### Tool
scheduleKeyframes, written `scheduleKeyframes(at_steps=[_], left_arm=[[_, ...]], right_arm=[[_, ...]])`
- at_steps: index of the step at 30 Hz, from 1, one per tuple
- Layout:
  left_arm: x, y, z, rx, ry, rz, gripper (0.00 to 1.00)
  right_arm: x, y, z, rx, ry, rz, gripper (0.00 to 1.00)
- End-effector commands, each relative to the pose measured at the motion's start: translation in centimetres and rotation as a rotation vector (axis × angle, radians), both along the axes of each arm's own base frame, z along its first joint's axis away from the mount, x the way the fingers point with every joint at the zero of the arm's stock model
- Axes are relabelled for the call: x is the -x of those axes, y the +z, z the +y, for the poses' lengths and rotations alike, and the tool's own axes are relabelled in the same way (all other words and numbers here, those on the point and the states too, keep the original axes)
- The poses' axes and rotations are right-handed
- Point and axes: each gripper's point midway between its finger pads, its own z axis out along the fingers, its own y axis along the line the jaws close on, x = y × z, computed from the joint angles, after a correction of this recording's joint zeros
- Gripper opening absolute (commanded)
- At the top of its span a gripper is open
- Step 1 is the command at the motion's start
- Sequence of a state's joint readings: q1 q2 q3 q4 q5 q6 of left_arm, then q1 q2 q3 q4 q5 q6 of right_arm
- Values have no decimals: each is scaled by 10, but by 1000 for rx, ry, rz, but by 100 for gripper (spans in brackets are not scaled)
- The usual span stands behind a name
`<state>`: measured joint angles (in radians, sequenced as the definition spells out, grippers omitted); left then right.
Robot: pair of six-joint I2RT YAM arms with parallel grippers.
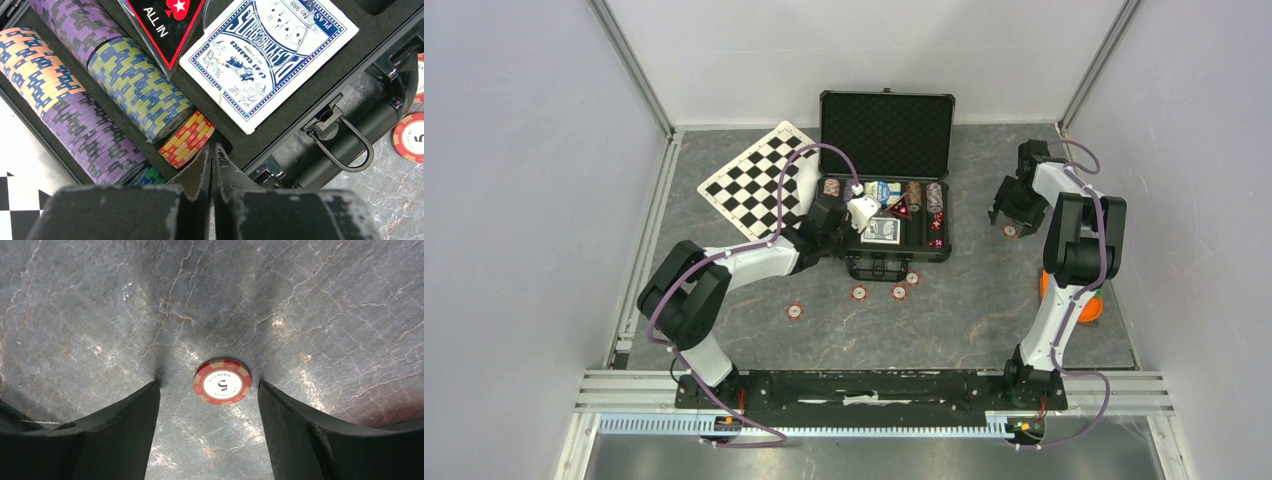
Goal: Pack up texas hold em set
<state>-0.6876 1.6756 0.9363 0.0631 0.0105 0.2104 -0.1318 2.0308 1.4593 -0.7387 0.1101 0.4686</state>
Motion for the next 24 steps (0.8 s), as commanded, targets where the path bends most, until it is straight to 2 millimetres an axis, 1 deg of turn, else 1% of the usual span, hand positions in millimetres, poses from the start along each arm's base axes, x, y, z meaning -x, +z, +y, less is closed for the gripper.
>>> scheduleKeyframes(at_steps=[1,3,4,5,8,9,13,14,18,21,22,24], left_arm=[[6,8,-19,73,-30,18,6],[6,8,-19,72,-31,20,6],[6,7,-19,71,-31,20,6],[6,7,-19,71,-31,21,6],[6,8,-20,73,-32,19,6],[6,9,-19,73,-31,18,6],[6,10,-19,74,-32,15,6],[6,10,-19,72,-31,14,6],[6,10,-18,71,-30,12,6],[6,11,-19,73,-30,11,6],[6,11,-18,72,-30,10,6],[6,11,-18,70,-30,8,6]], right_arm=[[-9,3,-8,25,-26,-10,75],[-7,1,-8,29,-30,0,70],[-6,0,-8,29,-30,3,69],[-5,-1,-8,30,-31,7,65],[-3,0,-7,25,-33,13,63],[-2,-1,-6,21,-34,15,59],[5,-2,-5,17,-40,26,58],[7,-4,-5,16,-42,33,53],[13,-9,-6,26,-47,52,53],[12,-12,-7,26,-48,60,53],[13,-13,-6,26,-46,64,53],[13,-14,-7,29,-48,67,47]])
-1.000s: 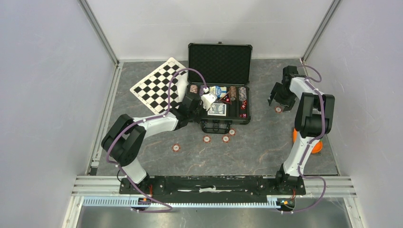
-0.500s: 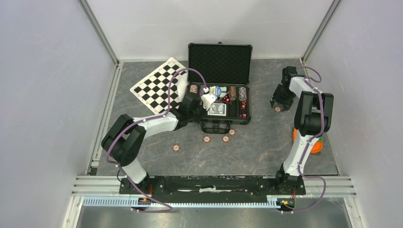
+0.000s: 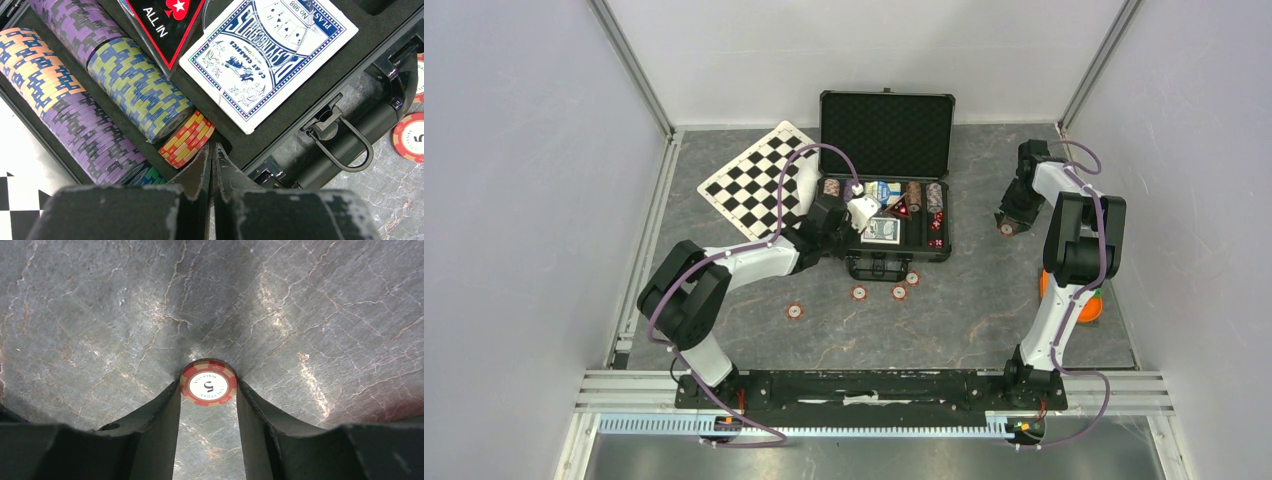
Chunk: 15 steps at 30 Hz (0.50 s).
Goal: Pack up texas hold em set
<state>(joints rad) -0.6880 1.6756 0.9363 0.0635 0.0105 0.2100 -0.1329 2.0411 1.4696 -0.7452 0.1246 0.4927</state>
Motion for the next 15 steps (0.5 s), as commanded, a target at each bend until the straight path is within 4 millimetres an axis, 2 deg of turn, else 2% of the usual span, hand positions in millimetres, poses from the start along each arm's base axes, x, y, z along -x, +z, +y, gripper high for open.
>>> scheduleKeyframes(at_steps=[1,2,3,5,6,8,15], left_arm=[[6,11,-18,70,-30,7,6],[6,11,-18,70,-29,8,6],[6,12,-18,71,-30,6,6],[6,12,-18,70,-29,5,6],[6,12,-18,71,-30,6,6],[6,12,-18,70,-30,6,6],[6,12,-17,71,-30,6,6]], right_arm=[[14,-13,-5,22,-18,60,47],[15,-13,-5,23,-14,58,47],[15,-13,-5,25,-10,54,41],[17,-15,-4,23,-8,50,39],[16,-15,-3,16,-4,44,31],[18,-17,-1,7,-4,45,22],[24,-13,1,0,-1,43,20]])
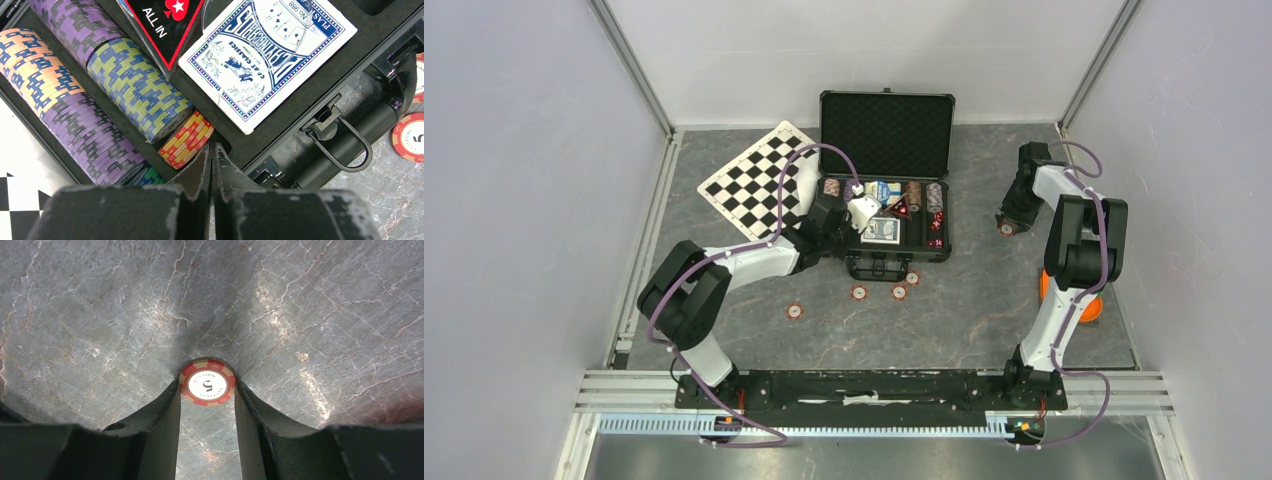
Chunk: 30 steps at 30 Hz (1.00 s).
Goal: Pack up texas hold em set
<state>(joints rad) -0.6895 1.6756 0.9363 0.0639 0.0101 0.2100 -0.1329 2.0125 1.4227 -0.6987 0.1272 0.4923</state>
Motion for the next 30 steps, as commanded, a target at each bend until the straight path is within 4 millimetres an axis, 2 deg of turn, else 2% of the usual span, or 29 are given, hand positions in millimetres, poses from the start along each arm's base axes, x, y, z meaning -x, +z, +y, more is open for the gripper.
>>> scheduleKeyframes(at_steps=[1,7,25,30], left_arm=[[6,12,-17,70,-29,6,6],[6,13,-17,73,-29,6,6],[6,13,-17,72,-30,5,6],[7,13,-17,72,-32,5,6]], right_arm=[[23,-10,1,-5,-1,65,20],[25,9,7,-21,24,26,21],[71,32,35,-60,118,12,21],[76,43,49,-60,166,-3,21]])
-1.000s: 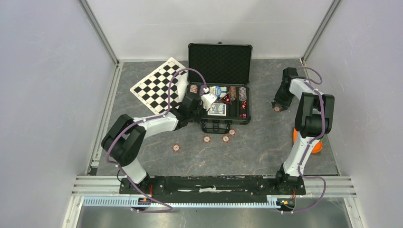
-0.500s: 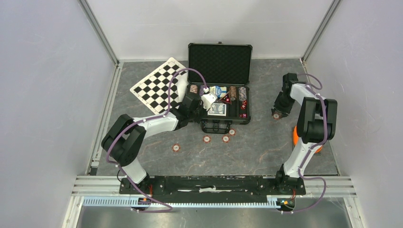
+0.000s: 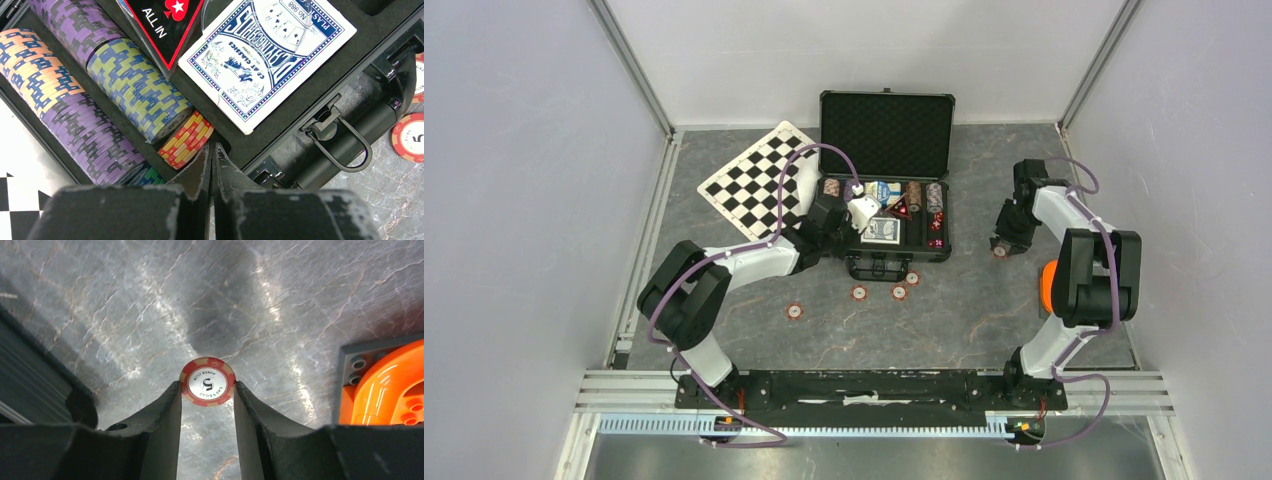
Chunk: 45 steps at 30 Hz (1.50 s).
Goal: Pack up texas hold em set
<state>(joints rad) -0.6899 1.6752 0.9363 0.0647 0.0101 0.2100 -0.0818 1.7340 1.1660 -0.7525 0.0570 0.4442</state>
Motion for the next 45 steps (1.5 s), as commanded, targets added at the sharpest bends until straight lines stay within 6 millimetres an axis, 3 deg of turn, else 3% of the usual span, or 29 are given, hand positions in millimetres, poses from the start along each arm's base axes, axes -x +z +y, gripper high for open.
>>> scheduleKeyframes(at_steps=[1,6,9,11,14,17,21,34,37,45], left_arm=[[7,13,-17,73,-32,6,6],[7,12,-17,72,-31,7,6],[7,13,-17,72,-30,3,6],[7,14,-16,73,-28,3,6],[7,12,-17,73,-30,7,6],[7,12,-17,74,-31,9,6],[7,12,-17,73,-31,5,6],[7,14,-18,78,-34,4,6],[7,13,-17,76,-31,5,6],[7,13,-17,76,-31,4,6]], right_arm=[[3,19,14,0,54,-37,21],[10,26,37,-15,112,-51,22],[20,19,44,-15,129,-30,24],[17,18,44,-14,137,-43,34],[-1,28,47,-28,134,-96,64],[-18,37,46,-21,122,-125,72],[-28,32,52,-34,122,-121,80],[-59,13,62,6,114,-95,77],[-60,7,61,41,99,-58,72],[-57,-8,70,59,115,-30,71]])
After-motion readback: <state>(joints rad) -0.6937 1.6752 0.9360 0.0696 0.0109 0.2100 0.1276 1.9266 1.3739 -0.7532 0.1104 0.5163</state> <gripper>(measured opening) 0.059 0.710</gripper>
